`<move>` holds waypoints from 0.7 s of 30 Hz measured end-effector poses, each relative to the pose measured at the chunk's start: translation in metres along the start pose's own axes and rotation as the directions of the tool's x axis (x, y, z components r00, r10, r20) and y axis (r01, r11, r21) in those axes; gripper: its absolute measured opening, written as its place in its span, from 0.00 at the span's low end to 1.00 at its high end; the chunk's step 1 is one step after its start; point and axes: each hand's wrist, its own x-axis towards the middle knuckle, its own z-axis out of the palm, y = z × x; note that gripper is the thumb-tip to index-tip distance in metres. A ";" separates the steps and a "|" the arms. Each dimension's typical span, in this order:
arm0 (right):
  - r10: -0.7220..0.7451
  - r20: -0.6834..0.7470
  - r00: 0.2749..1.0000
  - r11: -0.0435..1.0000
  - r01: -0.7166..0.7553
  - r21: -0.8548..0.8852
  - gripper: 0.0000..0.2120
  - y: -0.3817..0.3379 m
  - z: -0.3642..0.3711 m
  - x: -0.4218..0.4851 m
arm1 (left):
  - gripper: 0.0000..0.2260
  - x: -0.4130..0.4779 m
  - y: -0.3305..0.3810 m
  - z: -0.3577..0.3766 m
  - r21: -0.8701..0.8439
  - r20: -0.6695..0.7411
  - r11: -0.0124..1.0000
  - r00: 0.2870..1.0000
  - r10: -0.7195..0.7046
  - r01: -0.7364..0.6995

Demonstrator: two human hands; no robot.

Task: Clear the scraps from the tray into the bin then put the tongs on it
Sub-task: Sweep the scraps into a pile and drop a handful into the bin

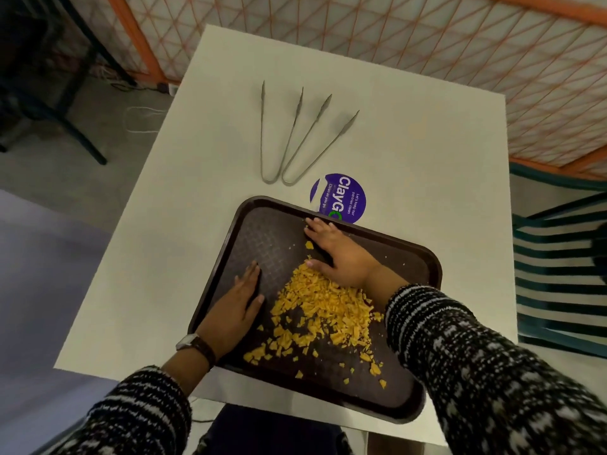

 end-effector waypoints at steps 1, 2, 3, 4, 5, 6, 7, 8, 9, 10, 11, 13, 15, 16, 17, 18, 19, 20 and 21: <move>-0.007 0.013 1.000 1.000 0.007 -0.026 0.34 0.001 0.002 0.003 | 0.38 0.000 -0.001 0.000 0.000 -0.002 1.000 1.000 0.000 0.000; -0.004 0.020 1.000 0.999 0.005 -0.039 0.34 0.000 0.004 0.004 | 0.40 0.000 -0.002 0.000 0.000 -0.004 1.000 1.000 -0.006 0.006; 0.011 0.019 1.000 1.000 -0.010 -0.026 0.34 -0.002 0.007 0.002 | 0.38 0.000 -0.002 0.000 -0.001 -0.010 1.000 1.000 -0.011 0.011; 0.034 0.011 0.999 0.999 -0.034 0.010 0.34 -0.005 0.011 -0.001 | 0.36 0.001 -0.002 0.001 -0.007 -0.016 1.000 1.000 -0.011 0.011; 0.051 0.004 0.999 0.997 -0.051 0.056 0.34 -0.009 0.014 -0.006 | 0.33 0.001 -0.001 0.001 -0.015 -0.019 1.000 1.000 -0.011 0.010; 0.059 0.010 0.998 0.993 -0.060 0.098 0.33 -0.013 0.017 -0.012 | 0.30 0.001 0.001 0.001 -0.024 -0.018 1.000 1.000 -0.018 0.017; 0.053 0.022 0.998 0.991 -0.056 0.125 0.33 -0.018 0.020 -0.019 | 0.29 0.000 0.003 0.001 -0.031 -0.018 0.999 0.999 -0.027 0.026; 0.041 0.026 0.999 0.989 -0.045 0.140 0.33 -0.023 0.023 -0.026 | 0.29 0.000 0.003 0.000 -0.035 -0.020 0.999 0.999 -0.030 0.029; 0.030 0.010 1.000 0.988 -0.031 0.153 0.34 -0.026 0.025 -0.032 | 0.30 -0.001 0.004 0.000 -0.034 -0.031 0.999 0.999 -0.022 0.021; 0.030 -0.028 0.999 0.985 -0.025 0.173 0.34 -0.029 0.027 -0.038 | 0.31 -0.001 0.004 -0.001 -0.027 -0.042 1.000 0.999 -0.005 0.004; 0.048 -0.076 0.996 0.979 -0.032 0.201 0.35 -0.029 0.026 -0.041 | 0.33 0.001 0.005 -0.001 -0.015 -0.045 1.000 0.999 0.015 -0.016; 0.100 -0.131 0.986 0.968 -0.067 0.240 0.38 -0.027 0.021 -0.043 | 0.35 0.008 0.008 -0.001 0.026 -0.031 0.998 0.998 0.060 -0.060; 0.118 -0.104 0.988 0.978 -0.097 0.185 0.40 -0.020 0.015 -0.040 | 0.35 0.022 0.016 0.003 0.089 -0.001 0.989 0.993 0.115 -0.115; 0.114 -0.079 0.990 0.986 -0.103 0.134 0.41 -0.017 0.012 -0.038 | 0.35 0.032 0.020 0.005 0.119 0.010 0.984 0.991 0.135 -0.135; 0.111 -0.058 0.992 0.991 -0.106 0.084 0.40 -0.013 0.011 -0.035 | 0.35 0.042 0.025 0.007 0.143 0.015 0.980 0.990 0.139 -0.140; 0.108 -0.048 0.993 0.993 -0.106 0.044 0.38 -0.011 0.010 -0.031 | 0.35 0.051 0.029 0.009 0.163 0.009 0.978 0.991 0.131 -0.131; 0.109 -0.051 0.993 0.994 -0.108 0.022 0.36 -0.008 0.010 -0.028 | 0.36 0.060 0.033 0.011 0.186 0.003 0.975 0.993 0.120 -0.119; 0.114 -0.062 0.992 0.994 -0.113 0.015 0.34 -0.007 0.010 -0.026 | 0.37 0.068 0.037 0.012 0.209 -0.002 0.972 0.994 0.111 -0.108; 0.121 -0.071 0.990 0.993 -0.120 0.018 0.34 -0.005 0.012 -0.023 | 0.38 0.073 0.040 0.013 0.231 -0.005 0.968 0.994 0.106 -0.102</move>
